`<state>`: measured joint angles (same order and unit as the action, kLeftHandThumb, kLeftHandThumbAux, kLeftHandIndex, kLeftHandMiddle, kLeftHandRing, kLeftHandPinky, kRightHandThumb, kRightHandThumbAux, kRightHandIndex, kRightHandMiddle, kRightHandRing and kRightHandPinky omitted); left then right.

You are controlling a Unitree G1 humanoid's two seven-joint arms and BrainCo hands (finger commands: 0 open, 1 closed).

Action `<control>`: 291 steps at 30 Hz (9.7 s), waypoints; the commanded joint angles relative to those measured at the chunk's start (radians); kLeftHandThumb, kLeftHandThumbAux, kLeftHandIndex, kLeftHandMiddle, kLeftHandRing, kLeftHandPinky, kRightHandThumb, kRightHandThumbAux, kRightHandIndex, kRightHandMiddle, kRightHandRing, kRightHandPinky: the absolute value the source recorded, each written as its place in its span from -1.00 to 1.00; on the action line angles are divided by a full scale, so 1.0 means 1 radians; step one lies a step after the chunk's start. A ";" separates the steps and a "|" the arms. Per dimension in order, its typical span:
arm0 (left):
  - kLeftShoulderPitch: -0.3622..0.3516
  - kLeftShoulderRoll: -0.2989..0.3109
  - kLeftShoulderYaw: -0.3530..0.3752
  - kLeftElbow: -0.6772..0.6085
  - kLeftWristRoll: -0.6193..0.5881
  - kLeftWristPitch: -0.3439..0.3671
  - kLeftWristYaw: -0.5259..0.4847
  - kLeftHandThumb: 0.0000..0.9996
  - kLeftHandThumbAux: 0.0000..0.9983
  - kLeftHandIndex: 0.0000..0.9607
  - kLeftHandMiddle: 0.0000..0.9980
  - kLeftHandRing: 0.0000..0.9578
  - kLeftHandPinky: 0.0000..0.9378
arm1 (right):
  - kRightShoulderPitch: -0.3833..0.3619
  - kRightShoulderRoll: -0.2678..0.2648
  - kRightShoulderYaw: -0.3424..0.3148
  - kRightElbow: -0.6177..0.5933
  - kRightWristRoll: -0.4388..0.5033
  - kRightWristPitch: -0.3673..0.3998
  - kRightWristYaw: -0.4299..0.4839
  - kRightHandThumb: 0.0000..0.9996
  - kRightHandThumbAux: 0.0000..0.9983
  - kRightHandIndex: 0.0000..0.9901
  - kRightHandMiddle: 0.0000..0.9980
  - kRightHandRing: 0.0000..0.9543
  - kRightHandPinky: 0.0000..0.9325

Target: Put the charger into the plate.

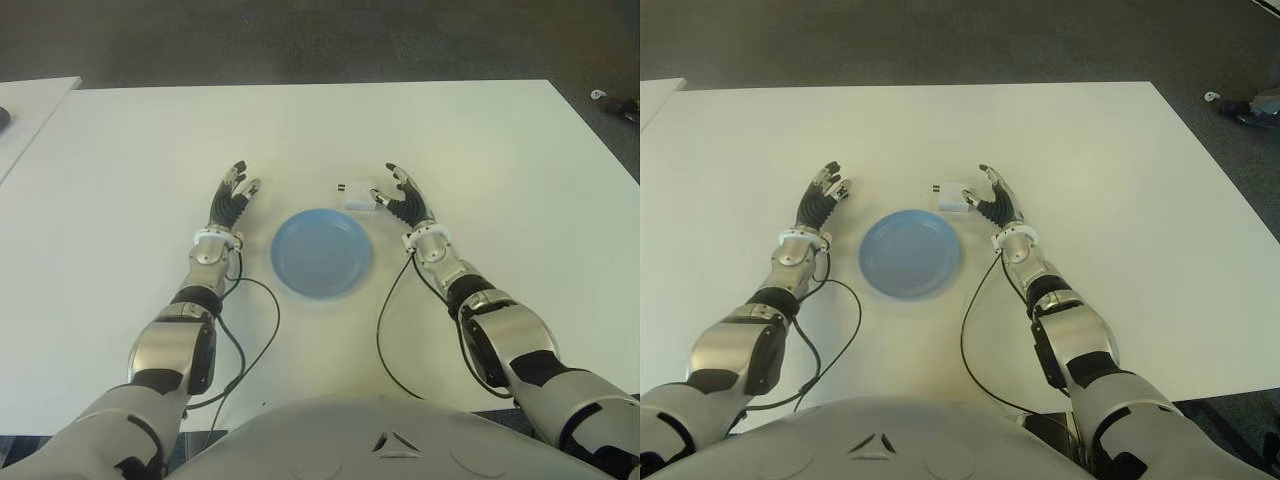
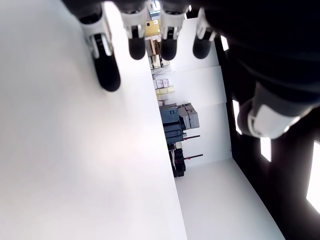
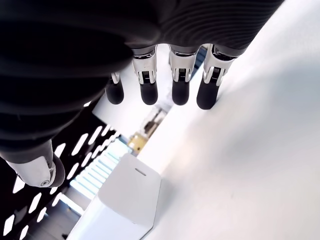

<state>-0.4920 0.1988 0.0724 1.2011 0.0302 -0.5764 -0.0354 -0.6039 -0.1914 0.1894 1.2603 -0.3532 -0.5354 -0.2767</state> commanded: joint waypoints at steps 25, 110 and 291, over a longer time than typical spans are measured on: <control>0.018 -0.063 -0.025 0.042 0.013 0.088 -0.030 -0.69 -0.04 -1.00 -1.00 -0.99 -0.92 | -0.044 -0.205 0.040 -0.152 -0.078 -0.015 0.205 -0.50 0.01 -0.99 -0.80 -0.73 -0.63; 0.032 -0.081 -0.018 -0.015 -0.029 0.202 -0.056 -0.78 0.12 -1.00 -1.00 -1.00 -0.95 | -0.244 -0.120 0.607 0.080 -0.567 0.139 -0.055 -0.25 -0.78 -1.00 -1.00 -1.00 -1.00; 0.072 -0.098 0.024 -0.065 -0.075 0.124 -0.202 -1.00 0.08 -0.71 -0.33 -0.33 -0.35 | -0.152 -0.076 0.666 0.080 -0.601 0.412 -0.330 -0.41 -0.83 -1.00 -1.00 -1.00 -1.00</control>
<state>-0.4595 0.1100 0.1030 1.0893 -0.0515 -0.4929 -0.2171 -0.7688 -0.2835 0.8322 1.3338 -0.9212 -0.1373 -0.6389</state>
